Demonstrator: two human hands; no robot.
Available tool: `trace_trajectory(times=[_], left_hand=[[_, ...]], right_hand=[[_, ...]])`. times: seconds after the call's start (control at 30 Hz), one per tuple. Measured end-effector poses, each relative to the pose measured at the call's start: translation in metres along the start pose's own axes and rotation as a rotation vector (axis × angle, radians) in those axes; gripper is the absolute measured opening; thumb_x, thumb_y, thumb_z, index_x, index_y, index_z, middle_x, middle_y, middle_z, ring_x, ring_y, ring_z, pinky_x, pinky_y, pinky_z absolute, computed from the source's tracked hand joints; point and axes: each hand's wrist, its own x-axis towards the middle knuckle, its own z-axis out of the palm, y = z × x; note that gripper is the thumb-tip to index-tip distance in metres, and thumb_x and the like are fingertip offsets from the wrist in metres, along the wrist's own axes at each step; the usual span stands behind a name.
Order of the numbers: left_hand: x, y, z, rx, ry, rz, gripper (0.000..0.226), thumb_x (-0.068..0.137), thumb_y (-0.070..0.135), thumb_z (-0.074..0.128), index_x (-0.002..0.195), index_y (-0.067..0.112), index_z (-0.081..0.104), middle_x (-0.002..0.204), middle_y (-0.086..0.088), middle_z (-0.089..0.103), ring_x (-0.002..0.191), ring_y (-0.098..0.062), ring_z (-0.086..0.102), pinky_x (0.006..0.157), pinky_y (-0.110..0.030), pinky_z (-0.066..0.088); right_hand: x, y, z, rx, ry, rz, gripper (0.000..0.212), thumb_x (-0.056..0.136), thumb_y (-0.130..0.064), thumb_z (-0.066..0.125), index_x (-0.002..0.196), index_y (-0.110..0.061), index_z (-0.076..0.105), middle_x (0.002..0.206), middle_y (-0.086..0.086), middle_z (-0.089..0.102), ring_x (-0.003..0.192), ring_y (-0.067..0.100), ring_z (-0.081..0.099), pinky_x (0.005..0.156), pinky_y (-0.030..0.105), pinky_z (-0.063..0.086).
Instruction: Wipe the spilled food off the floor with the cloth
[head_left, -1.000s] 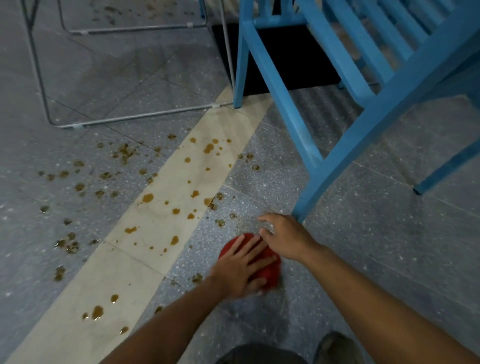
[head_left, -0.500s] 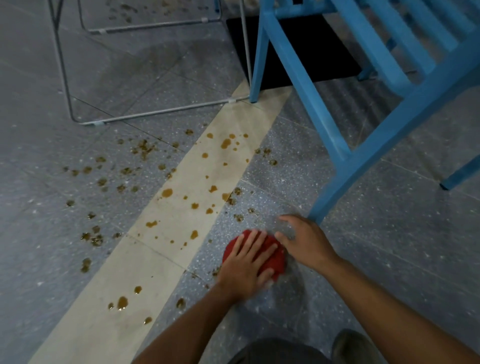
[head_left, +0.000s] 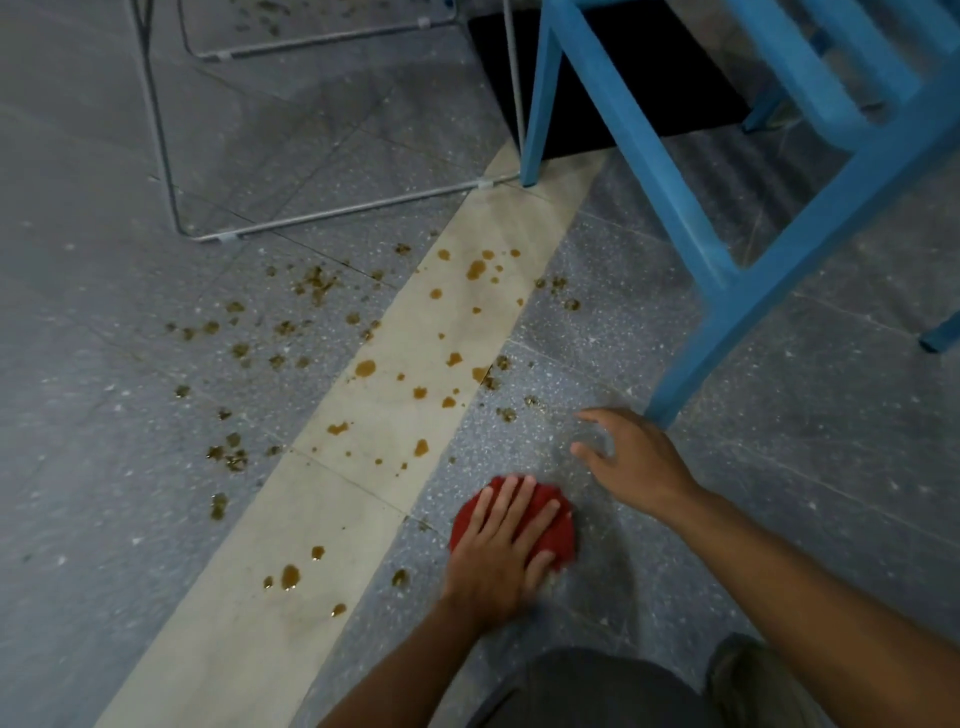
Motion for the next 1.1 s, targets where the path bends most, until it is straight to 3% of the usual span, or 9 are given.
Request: trace_trajectory(times=[0.13,0.3,0.4,0.57,0.67,0.77,1.0,1.1], left_hand=[[0.022,0.032,-0.002,-0.121,0.020,-0.189,0.069,0.113,0.060,0.026,0.172,0.027,0.013,0.181,-0.008,0.006,0.167,-0.031,-0.005,0.132,-0.058,0.001],[-0.065,-0.002,0.029,0.005,0.009,0.054,0.067,0.112,0.060,0.033,0.171,0.029,0.023,0.179,-0.009,0.016,0.165,-0.033,0.017,0.125,-0.057,0.023],[-0.089,-0.035,0.020,-0.013,0.037,-0.113,0.069,0.112,0.060,0.032,0.172,0.031,0.015,0.181,-0.007,0.003,0.166,-0.034,0.013,0.130,-0.060,0.016],[-0.034,-0.014,0.003,-0.081,0.088,-0.402,0.073,0.113,0.058,0.030,0.173,0.021,0.011,0.180,-0.013,0.004,0.167,-0.036,0.000,0.133,-0.063,0.004],[-0.056,-0.001,0.023,-0.062,0.085,-0.275,0.076,0.110,0.060,0.037,0.172,0.022,0.015,0.180,-0.013,0.005,0.166,-0.036,0.009,0.134,-0.057,0.001],[-0.109,-0.022,0.030,0.035,0.047,-0.134,0.072,0.110,0.060,0.041,0.171,0.028,0.022,0.180,-0.012,0.009,0.163,-0.034,0.025,0.133,-0.052,0.008],[-0.063,-0.021,0.003,-0.081,0.088,-0.503,0.072,0.113,0.056,0.028,0.173,0.019,0.008,0.180,-0.013,0.001,0.167,-0.036,-0.004,0.133,-0.061,0.003],[-0.076,-0.010,0.017,-0.057,0.089,-0.354,0.076,0.112,0.061,0.033,0.172,0.020,0.015,0.179,-0.016,0.007,0.166,-0.038,0.006,0.134,-0.057,0.003]], right_hand=[[0.006,-0.025,0.015,-0.031,-0.011,-0.072,0.046,0.093,-0.038,0.068,0.137,-0.026,0.060,0.138,-0.002,0.062,0.129,0.019,0.054,0.108,0.036,0.046],[0.012,-0.050,0.018,-0.082,-0.079,-0.148,0.049,0.097,-0.041,0.061,0.143,-0.027,0.054,0.144,-0.004,0.057,0.134,0.018,0.049,0.108,0.037,0.045],[0.013,-0.059,0.021,-0.086,-0.089,-0.181,0.047,0.097,-0.039,0.061,0.141,-0.025,0.055,0.143,-0.001,0.059,0.133,0.021,0.051,0.106,0.038,0.047],[0.012,-0.072,0.041,-0.108,-0.126,-0.202,0.048,0.097,-0.042,0.060,0.143,-0.027,0.054,0.146,-0.002,0.056,0.135,0.021,0.049,0.107,0.038,0.046],[0.011,-0.078,0.048,-0.126,-0.171,-0.213,0.049,0.098,-0.042,0.059,0.144,-0.027,0.052,0.148,-0.001,0.054,0.136,0.022,0.047,0.107,0.037,0.044],[0.012,-0.082,0.048,-0.141,-0.208,-0.220,0.049,0.099,-0.042,0.057,0.146,-0.027,0.050,0.150,-0.001,0.052,0.137,0.023,0.045,0.107,0.040,0.045],[0.016,-0.088,0.060,-0.185,-0.200,-0.248,0.048,0.099,-0.037,0.058,0.145,-0.025,0.052,0.147,-0.001,0.055,0.136,0.022,0.046,0.109,0.038,0.044],[0.012,-0.097,0.069,-0.181,-0.222,-0.278,0.048,0.098,-0.037,0.059,0.144,-0.025,0.052,0.147,-0.002,0.054,0.136,0.021,0.045,0.110,0.038,0.043]])
